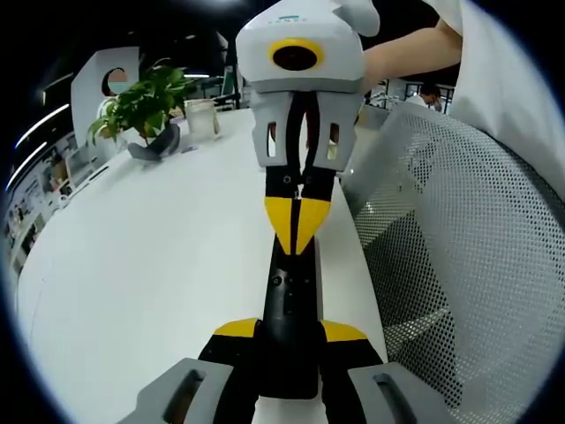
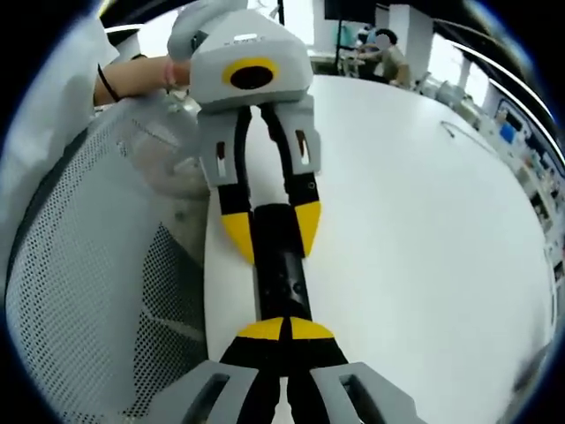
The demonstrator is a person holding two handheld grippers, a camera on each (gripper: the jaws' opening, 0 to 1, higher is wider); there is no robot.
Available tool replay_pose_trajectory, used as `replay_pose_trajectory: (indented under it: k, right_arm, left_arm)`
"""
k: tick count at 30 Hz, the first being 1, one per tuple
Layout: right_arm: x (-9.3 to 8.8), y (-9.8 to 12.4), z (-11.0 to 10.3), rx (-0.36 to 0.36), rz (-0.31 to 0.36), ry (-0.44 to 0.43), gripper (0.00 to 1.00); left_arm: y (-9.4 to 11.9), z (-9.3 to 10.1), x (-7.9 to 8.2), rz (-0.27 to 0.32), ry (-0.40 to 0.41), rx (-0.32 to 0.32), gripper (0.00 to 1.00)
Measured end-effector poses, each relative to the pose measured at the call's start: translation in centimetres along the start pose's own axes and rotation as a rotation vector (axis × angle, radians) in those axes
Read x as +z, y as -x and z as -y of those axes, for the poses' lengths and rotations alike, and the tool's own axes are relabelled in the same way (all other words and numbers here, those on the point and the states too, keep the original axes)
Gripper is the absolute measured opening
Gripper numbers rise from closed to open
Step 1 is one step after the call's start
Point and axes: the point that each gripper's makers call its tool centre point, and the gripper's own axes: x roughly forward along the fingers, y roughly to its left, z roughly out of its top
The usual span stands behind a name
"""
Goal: Press the specified remote control buttons in sequence, fully releasing each button before pressing the next.
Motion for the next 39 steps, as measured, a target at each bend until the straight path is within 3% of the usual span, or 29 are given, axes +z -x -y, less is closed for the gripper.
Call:
replay_pose_trajectory:
  k: [11, 14, 26, 33, 39]
  right_arm:
    - [-0.43, 0.33, 0.07, -0.018, -0.010, -0.011, 0.00]
    - [-0.38, 0.28, 0.00, -0.030, -0.036, 0.044, 0.00]
    - [-0.44, 0.27, 0.11, -0.047, -0.066, 0.062, 0.00]
    - [-0.43, 0.22, 0.28, -0.052, -0.044, -0.003, 0.00]
    - [-0.24, 0.27, 0.47, -0.097, 0.026, -0.108, 0.00]
  left_arm:
    - [0.07, 0.03, 0.02, -0.002, -0.001, 0.001, 0.24]
    - [0.10, 0.00, 0.02, 0.000, 0.000, 0.001, 0.24]
    - [0.14, -0.09, 0.01, 0.003, 0.001, 0.001, 0.24]
    - [0.15, -0.10, 0.00, 0.005, 0.000, 0.000, 0.24]
    - [0.21, -0.14, -0.04, 0.007, 0.000, -0.001, 0.24]
